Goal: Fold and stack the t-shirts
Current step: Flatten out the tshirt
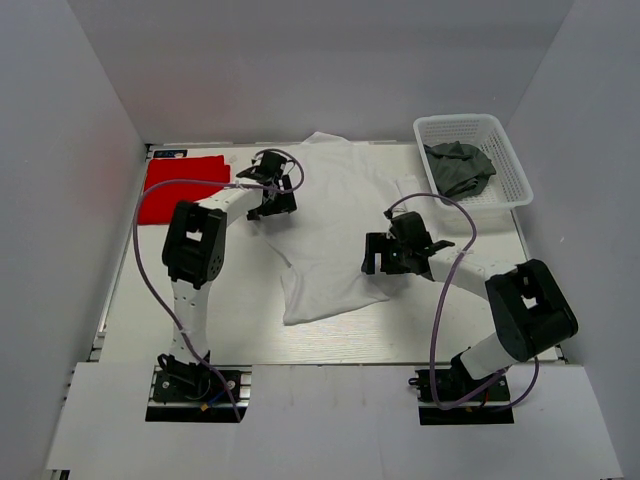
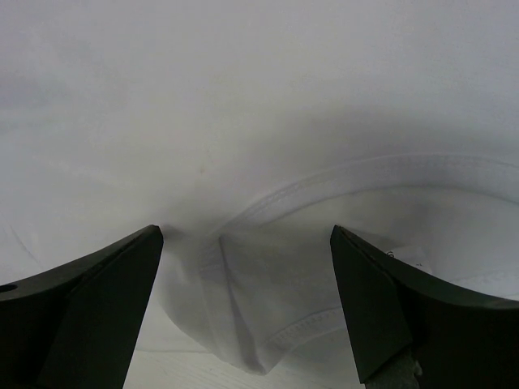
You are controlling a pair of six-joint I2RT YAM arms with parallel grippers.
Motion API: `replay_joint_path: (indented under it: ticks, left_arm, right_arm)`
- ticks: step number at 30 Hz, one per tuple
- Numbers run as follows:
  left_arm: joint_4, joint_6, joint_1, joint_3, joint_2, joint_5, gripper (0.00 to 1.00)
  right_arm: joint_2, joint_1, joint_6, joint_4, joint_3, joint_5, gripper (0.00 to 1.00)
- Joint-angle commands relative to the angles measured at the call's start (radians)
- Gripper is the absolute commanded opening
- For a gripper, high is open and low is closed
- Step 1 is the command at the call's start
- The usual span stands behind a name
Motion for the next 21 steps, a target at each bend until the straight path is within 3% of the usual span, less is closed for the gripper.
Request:
replay_joint_path:
  ticks: [1, 6, 10, 12, 16, 20, 21]
  left_arm:
    - [0.024, -0.002, -0.002, -0.063, -0.064, 0.030, 1.00]
    - [-0.003, -0.079, -0.002, -0.249, -0.108, 0.051, 1.00]
    - [-0.013, -0.157, -0.025, -0.511, -0.301, 0.071, 1.00]
    - [-0.013, -0.218, -0.036, -0.692, -0.468, 0.117, 1.00]
    - [0.068, -0.249, -0.073, -0.999, -0.748, 0.355, 1.00]
    - [0.089, -0.251, -0.100, -1.048, -0.927, 0.392, 1.00]
    - [0.060, -0.231, -0.111, -0.997, -0.947, 0.376, 1.00]
  right_arm:
    - [0.024, -0.005, 0.025, -0.013, -0.010, 0.036, 0.90]
    - [0.061, -0.008, 0.043, -0.070, 0.028, 0.120, 0.90]
    - [0.102, -0.035, 0.007, -0.159, 0.086, 0.254, 0.90]
    - [0.125, -0.054, -0.029, -0.193, 0.123, 0.324, 0.90]
    - [0.170, -0.106, -0.089, -0.222, 0.211, 0.355, 0.90]
    - [0.216, -0.136, -0.135, -0.228, 0.336, 0.357, 0.90]
    - [0.220, -0.150, -0.141, -0.231, 0.376, 0.355, 0.90]
